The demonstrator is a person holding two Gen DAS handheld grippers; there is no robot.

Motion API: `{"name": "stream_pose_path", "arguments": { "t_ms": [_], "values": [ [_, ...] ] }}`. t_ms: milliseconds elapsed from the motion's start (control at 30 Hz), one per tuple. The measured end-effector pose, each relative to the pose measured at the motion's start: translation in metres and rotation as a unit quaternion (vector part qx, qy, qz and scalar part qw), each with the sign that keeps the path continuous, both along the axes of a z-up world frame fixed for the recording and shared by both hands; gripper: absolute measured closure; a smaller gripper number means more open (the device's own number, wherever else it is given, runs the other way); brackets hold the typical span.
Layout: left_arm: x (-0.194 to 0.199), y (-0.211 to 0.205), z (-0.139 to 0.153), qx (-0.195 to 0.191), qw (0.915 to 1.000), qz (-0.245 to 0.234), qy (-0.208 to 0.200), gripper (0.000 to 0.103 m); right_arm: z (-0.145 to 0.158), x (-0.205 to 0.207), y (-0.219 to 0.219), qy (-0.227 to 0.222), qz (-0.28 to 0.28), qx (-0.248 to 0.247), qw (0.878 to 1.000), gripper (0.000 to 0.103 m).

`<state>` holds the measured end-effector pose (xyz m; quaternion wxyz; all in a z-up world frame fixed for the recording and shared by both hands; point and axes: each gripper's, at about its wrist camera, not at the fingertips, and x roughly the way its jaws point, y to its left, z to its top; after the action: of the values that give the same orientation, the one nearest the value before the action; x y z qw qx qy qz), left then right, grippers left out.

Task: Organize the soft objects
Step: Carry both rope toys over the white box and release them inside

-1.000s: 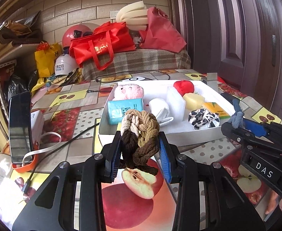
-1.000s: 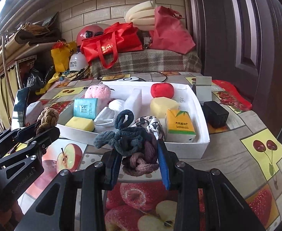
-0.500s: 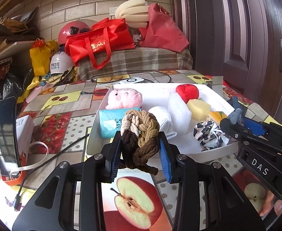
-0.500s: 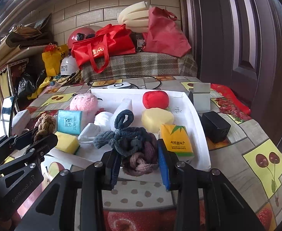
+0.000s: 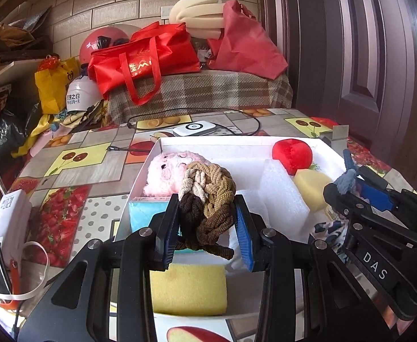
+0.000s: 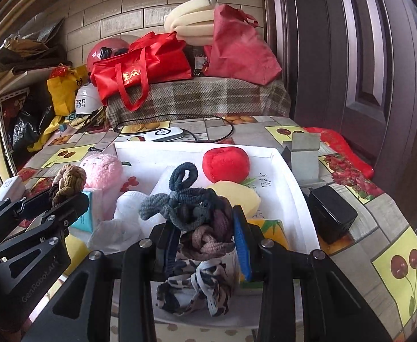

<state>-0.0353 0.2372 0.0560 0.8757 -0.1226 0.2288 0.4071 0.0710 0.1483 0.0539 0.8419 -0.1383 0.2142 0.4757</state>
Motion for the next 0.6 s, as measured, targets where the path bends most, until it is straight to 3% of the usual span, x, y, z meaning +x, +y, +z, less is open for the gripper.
{"name": "stream_pose_path", "arguments": {
  "t_ms": [433,533,600],
  "values": [
    [0.023,0.030,-0.004,-0.005,0.9998,-0.003,0.018,0.067,0.000,0.011,0.033,-0.009,-0.013,-0.011,1.000,0.067],
    [0.027,0.035,-0.006,-0.015,0.9996,-0.005,0.024,0.065,0.000,0.013,0.038,-0.012,-0.020,-0.016,1.000,0.065],
    [0.026,0.036,-0.006,-0.015,0.9997,-0.004,0.022,0.057,-0.001,0.015,0.038,-0.010,-0.025,-0.018,0.999,0.061]
  ]
}}
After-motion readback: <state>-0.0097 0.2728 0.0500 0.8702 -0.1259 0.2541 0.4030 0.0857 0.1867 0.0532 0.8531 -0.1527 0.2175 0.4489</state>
